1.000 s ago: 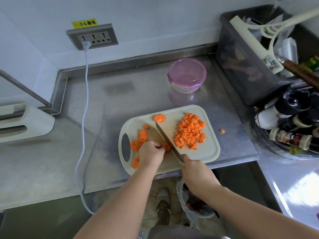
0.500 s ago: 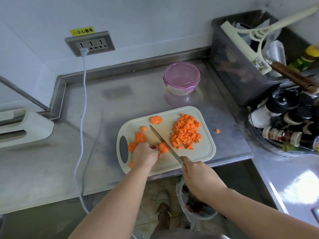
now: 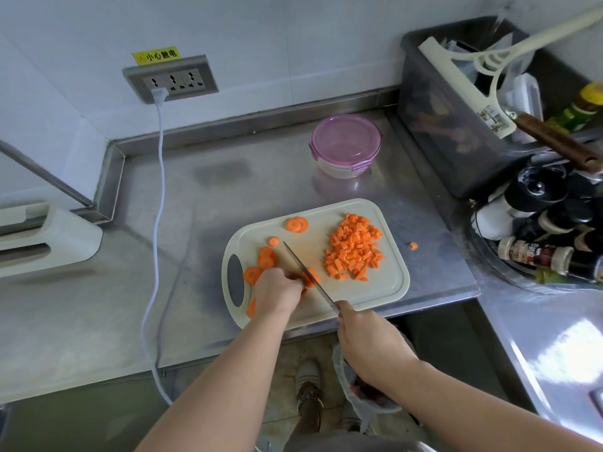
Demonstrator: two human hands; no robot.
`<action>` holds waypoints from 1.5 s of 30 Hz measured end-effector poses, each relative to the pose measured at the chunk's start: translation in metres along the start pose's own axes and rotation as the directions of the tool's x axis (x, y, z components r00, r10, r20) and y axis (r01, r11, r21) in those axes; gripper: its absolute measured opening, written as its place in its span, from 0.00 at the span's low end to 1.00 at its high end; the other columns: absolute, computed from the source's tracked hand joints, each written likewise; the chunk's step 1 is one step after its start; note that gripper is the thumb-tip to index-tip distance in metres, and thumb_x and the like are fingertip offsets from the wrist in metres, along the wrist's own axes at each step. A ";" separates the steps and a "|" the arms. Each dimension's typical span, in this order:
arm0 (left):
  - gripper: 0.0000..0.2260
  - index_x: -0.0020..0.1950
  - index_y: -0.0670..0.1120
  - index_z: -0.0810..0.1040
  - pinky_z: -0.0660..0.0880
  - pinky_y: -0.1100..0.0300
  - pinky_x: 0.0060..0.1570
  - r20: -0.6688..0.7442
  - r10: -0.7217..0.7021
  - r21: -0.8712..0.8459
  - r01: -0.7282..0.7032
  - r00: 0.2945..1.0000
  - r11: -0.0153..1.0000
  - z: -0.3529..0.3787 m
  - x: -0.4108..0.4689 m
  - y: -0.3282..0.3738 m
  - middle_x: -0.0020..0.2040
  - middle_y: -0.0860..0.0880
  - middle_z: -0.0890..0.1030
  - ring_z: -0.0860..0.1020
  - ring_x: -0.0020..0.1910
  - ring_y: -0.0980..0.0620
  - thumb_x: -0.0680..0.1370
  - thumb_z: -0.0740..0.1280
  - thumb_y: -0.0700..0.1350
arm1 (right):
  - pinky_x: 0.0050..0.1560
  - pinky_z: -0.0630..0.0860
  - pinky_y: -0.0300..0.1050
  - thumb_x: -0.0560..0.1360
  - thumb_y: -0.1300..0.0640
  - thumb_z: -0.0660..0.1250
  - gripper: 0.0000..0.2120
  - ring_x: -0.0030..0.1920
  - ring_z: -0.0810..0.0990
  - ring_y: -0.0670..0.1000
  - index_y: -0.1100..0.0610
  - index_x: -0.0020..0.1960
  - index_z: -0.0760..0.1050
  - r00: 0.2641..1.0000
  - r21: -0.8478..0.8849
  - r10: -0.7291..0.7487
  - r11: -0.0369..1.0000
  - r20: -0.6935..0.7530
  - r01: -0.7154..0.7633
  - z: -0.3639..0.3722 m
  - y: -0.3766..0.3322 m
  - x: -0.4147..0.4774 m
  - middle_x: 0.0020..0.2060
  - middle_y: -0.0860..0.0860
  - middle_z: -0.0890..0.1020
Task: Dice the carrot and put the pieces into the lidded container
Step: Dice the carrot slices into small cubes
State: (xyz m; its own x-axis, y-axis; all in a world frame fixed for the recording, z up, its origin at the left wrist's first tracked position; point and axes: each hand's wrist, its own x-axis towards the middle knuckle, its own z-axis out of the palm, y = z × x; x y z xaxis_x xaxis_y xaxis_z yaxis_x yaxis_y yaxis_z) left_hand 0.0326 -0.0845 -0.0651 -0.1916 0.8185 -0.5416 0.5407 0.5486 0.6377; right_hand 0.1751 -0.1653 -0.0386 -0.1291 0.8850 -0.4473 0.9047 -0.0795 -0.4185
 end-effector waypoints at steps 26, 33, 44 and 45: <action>0.05 0.40 0.43 0.81 0.76 0.55 0.41 -0.030 -0.022 -0.011 0.021 0.999 1.000 -0.002 -0.002 0.001 0.39 0.47 0.83 0.81 0.42 0.46 0.72 0.70 0.44 | 0.25 0.59 0.40 0.81 0.60 0.50 0.20 0.31 0.69 0.51 0.53 0.72 0.58 1.000 -0.094 0.001 0.996 0.008 0.000 0.005 -0.005 -0.001 0.34 0.50 0.72; 0.12 0.30 0.46 0.75 0.75 0.55 0.44 -0.003 0.005 0.025 -0.005 1.000 1.000 -0.004 -0.008 0.005 0.37 0.46 0.83 0.80 0.43 0.45 0.74 0.66 0.43 | 0.39 0.77 0.51 0.82 0.55 0.50 0.17 0.40 0.81 0.56 0.49 0.71 0.61 0.998 0.038 -0.008 0.999 -0.057 0.010 -0.015 -0.001 -0.010 0.42 0.54 0.81; 0.16 0.59 0.47 0.73 0.71 0.57 0.41 -0.056 0.225 0.404 -0.184 0.973 0.896 0.009 -0.013 0.006 0.54 0.49 0.78 0.78 0.53 0.47 0.75 0.68 0.51 | 0.42 0.79 0.52 0.83 0.52 0.50 0.18 0.39 0.81 0.54 0.49 0.72 0.61 0.995 0.010 0.047 0.999 -0.089 -0.046 -0.033 0.023 -0.019 0.39 0.51 0.80; 0.14 0.58 0.47 0.73 0.71 0.57 0.40 -0.063 0.227 0.400 -0.184 0.972 0.898 0.009 -0.013 0.006 0.53 0.49 0.78 0.78 0.52 0.47 0.75 0.68 0.51 | 0.42 0.79 0.52 0.83 0.52 0.50 0.18 0.38 0.81 0.53 0.49 0.72 0.61 0.995 0.016 0.048 0.999 -0.091 -0.046 -0.032 0.024 -0.019 0.38 0.51 0.79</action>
State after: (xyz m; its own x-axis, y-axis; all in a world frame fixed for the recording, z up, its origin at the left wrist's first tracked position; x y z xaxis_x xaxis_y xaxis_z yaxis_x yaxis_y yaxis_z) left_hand 0.0457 -0.0934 -0.0591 -0.1152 0.9306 -0.3475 0.8481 0.2743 0.4534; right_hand 0.2129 -0.1690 -0.0148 -0.0484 0.9184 -0.3928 0.9032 -0.1277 -0.4098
